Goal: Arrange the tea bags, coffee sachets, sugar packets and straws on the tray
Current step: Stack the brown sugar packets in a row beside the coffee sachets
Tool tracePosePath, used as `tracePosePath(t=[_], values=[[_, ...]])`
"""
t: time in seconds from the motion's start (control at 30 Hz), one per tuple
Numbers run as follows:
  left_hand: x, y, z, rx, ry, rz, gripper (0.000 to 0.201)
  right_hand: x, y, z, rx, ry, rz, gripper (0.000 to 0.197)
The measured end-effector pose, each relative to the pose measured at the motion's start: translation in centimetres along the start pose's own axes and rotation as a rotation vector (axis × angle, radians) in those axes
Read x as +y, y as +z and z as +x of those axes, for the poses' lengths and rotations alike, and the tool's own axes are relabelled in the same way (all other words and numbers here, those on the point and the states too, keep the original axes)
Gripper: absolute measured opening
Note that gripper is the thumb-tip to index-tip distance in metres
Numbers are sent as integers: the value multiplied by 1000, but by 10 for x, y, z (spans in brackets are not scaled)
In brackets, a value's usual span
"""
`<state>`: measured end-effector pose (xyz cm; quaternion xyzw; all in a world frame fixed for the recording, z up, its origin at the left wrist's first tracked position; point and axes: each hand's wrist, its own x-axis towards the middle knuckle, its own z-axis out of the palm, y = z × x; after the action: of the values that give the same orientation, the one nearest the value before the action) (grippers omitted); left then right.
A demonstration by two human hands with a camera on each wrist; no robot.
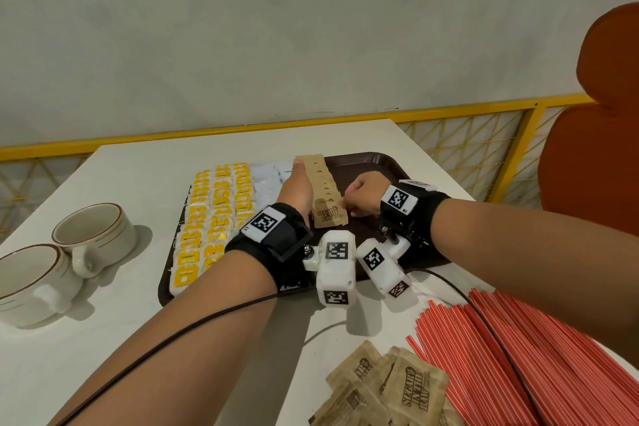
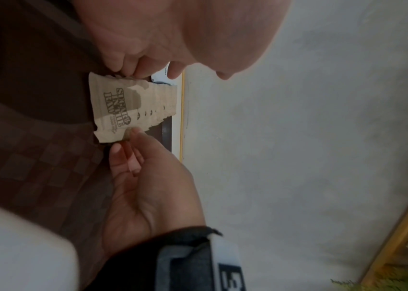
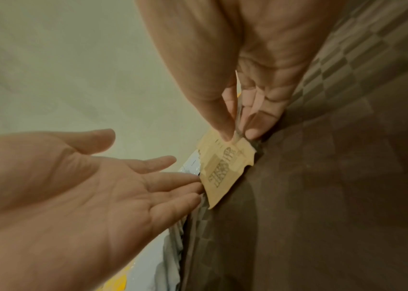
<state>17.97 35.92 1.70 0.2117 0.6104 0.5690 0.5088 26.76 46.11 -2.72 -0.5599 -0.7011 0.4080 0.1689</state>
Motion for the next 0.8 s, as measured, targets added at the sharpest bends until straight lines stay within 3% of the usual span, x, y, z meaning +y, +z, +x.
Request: tracePosePath(t=[0.1, 0.17, 0.23, 0.3, 0.37, 0.47, 0.57, 0.67, 0.8], values=[[10, -11, -15, -57, 35, -15, 55, -4, -12, -18, -31, -68, 120, 19], [13, -24, -27, -108, 96, 57, 44, -10, -23, -49, -186, -165, 161, 13], [8, -39, -45, -221, 178, 242, 25, -11, -34, -87, -422, -283, -43, 8], [-5, -54, -66, -374, 233, 518, 16, -7, -41, -126, -614, -370, -435, 23], [-20, -64, -91, -520, 263, 937, 20, 3, -42, -157, -718, -378, -759, 45], [-49, -71, -112, -615, 310, 1500, 57, 24, -30, -187, -730, -413, -990, 76], [-77, -69, -118, -596, 345, 1681, 90, 37, -18, -197, -647, -442, -1095, 93], [-90, -62, -116, -579, 371, 1695, 85, 34, -9, -196, -616, -470, -1058, 83], [-85, -58, -116, -580, 300, 1568, 69, 28, -3, -188, -652, -427, -947, 66]])
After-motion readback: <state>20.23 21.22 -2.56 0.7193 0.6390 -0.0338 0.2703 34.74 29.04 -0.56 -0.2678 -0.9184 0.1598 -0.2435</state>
